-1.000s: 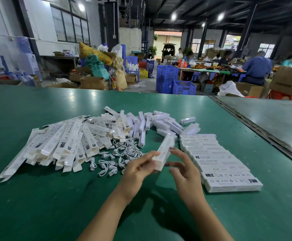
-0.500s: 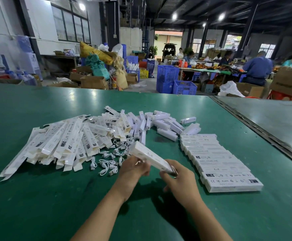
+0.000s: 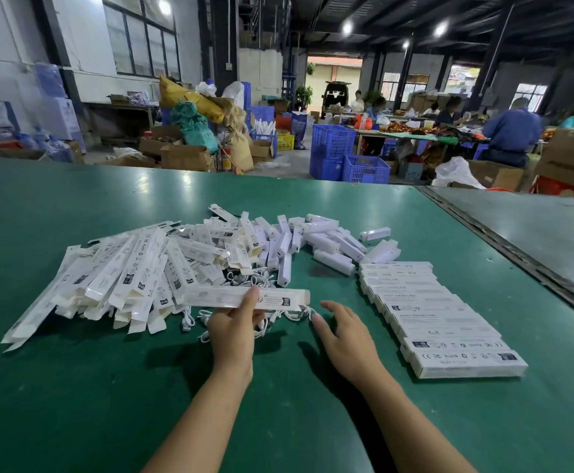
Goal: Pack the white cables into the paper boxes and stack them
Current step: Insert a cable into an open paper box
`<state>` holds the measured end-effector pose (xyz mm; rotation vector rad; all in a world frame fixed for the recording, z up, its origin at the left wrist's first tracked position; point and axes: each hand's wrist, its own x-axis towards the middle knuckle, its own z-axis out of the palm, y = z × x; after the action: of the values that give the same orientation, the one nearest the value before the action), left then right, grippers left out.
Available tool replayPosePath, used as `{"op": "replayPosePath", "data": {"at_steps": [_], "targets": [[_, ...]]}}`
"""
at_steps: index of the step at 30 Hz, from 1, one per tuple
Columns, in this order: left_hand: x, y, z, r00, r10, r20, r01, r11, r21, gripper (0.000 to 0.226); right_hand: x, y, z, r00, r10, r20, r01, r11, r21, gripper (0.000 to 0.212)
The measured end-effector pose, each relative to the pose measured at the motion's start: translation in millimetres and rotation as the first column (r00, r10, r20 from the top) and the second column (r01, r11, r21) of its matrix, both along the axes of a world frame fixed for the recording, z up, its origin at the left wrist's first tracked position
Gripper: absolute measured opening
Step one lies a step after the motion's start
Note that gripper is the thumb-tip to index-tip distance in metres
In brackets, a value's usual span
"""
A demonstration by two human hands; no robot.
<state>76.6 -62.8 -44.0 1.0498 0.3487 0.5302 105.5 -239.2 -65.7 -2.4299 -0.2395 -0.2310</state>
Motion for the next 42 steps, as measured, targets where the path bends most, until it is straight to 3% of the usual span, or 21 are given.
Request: {"op": "replayPosePath", "data": {"at_steps": [12,17,28,32,36,39,42], "targets": [[15.1,7.2,-5.9,0.971,0.228,-0.076,-0.231,0.972,-0.038,0.014,62.2,32.9,4.1,0.979,0.161,-0.127,-0.185,0.960,-0.211,0.052],[16.9,8.8,-9.4,0.963,0.255,-0.091,-0.257,0.966,-0.013,0.020,82.6,40.8,3.3,0.969,0.180,-0.171,-0.227,0.923,-0.311,0.050],[16.9,8.2,-7.9,0.962,0.262,-0.078,-0.264,0.964,-0.014,0.014,96.9,39.3,6.3,0.965,0.237,-0.113,-0.263,0.856,-0.446,0.056],[16.9,8.9,-7.7,0.959,0.267,-0.095,-0.269,0.963,-0.003,0.017,97.7,38.9,5.1,0.981,0.187,-0.059,-0.195,0.955,-0.224,0.047],[16.7,10.2,-8.3,0.963,0.246,-0.110,-0.250,0.968,-0.017,0.019,92.5,26.4,7.6,0.999,0.051,0.016,-0.052,0.997,0.064,0.020],[16.7,10.8,-9.2,0.967,0.233,-0.101,-0.236,0.972,-0.021,0.019,84.2,18.2,8.1,0.996,-0.090,-0.009,0.089,0.966,0.244,0.008],[17.0,11.5,-9.1,0.967,0.237,-0.090,-0.242,0.969,-0.046,0.023,72.2,11.3,7.1,0.982,-0.180,-0.062,0.188,0.865,0.466,0.018]]}}
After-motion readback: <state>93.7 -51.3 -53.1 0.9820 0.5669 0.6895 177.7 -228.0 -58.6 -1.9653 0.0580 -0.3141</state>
